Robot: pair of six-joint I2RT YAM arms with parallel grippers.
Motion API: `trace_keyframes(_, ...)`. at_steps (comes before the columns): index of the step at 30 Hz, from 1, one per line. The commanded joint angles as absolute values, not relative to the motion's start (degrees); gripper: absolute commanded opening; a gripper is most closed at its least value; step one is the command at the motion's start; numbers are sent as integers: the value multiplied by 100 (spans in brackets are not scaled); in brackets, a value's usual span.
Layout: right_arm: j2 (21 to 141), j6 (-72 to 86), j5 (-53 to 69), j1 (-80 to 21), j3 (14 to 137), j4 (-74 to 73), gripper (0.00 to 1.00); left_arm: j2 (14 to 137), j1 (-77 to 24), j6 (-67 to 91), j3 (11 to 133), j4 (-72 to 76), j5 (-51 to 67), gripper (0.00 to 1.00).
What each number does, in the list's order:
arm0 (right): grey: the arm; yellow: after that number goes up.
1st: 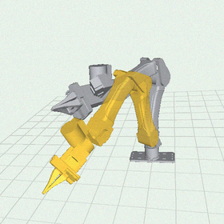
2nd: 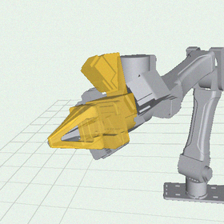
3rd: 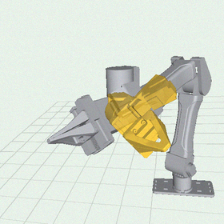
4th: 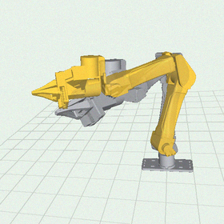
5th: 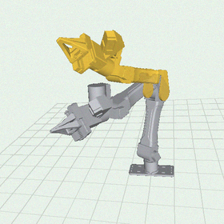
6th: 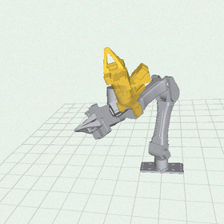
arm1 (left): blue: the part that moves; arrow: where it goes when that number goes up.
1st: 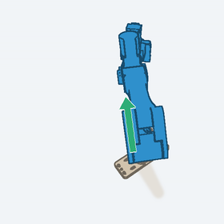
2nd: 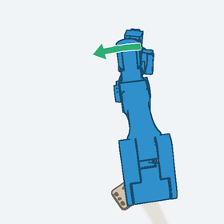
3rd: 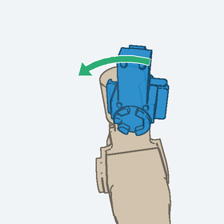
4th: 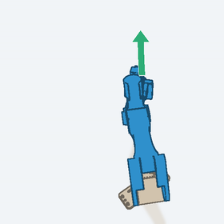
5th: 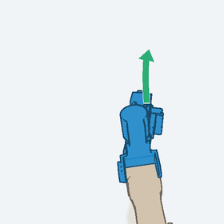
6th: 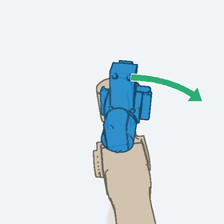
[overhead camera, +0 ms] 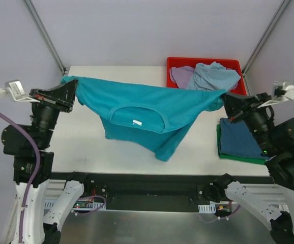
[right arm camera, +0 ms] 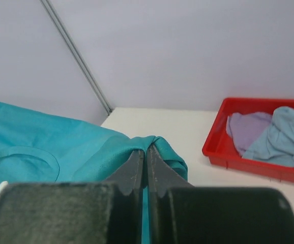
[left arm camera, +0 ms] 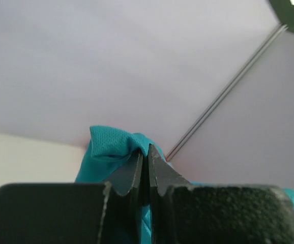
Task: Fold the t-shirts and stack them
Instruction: Flatten out the tshirt
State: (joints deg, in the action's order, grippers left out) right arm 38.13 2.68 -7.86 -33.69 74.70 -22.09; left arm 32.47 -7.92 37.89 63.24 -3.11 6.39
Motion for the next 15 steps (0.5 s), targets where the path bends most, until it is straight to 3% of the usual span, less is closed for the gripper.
trace_keyframes(1,4411,-237,-711,-3384,8506,-2926,0,4137,-826,3507,7644,-649,1081,0)
trace_keyframes(8,5755,-703,-1380,-3349,9473,-2953,0,5588,-826,2866,8902,-1019,220,0)
trace_keyframes(15,7907,-721,-256,-2901,11106,-2461,0,7363,-537,2032,10982,-1642,96,0)
